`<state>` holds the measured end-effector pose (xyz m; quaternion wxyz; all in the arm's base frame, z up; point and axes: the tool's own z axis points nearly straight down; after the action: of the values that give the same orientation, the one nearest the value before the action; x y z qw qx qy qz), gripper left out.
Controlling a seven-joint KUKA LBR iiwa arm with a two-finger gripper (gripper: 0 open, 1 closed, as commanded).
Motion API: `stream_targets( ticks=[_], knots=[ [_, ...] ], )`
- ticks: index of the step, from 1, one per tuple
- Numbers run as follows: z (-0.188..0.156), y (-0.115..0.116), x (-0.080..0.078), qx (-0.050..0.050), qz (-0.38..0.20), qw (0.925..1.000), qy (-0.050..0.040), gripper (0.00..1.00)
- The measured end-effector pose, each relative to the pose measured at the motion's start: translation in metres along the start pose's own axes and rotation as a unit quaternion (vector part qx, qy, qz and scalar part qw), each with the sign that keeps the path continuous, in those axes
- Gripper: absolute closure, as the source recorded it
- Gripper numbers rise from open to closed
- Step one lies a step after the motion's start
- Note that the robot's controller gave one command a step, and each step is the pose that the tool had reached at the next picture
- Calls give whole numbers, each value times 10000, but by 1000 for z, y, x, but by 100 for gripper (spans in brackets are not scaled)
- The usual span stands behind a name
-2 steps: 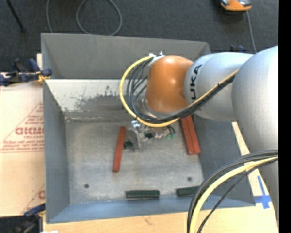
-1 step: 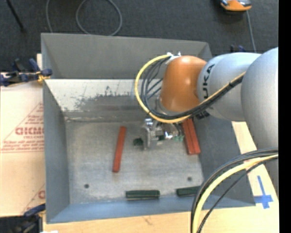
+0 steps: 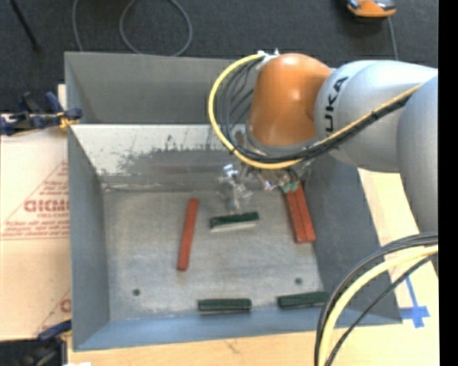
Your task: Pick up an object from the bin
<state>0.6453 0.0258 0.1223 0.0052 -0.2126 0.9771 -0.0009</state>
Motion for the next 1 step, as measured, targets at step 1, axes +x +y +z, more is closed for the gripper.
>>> stream_targets(
  ticks=[1],
  knots=[
    [2, 1, 1, -16, 17, 10000, 15, 0]
  ],
)
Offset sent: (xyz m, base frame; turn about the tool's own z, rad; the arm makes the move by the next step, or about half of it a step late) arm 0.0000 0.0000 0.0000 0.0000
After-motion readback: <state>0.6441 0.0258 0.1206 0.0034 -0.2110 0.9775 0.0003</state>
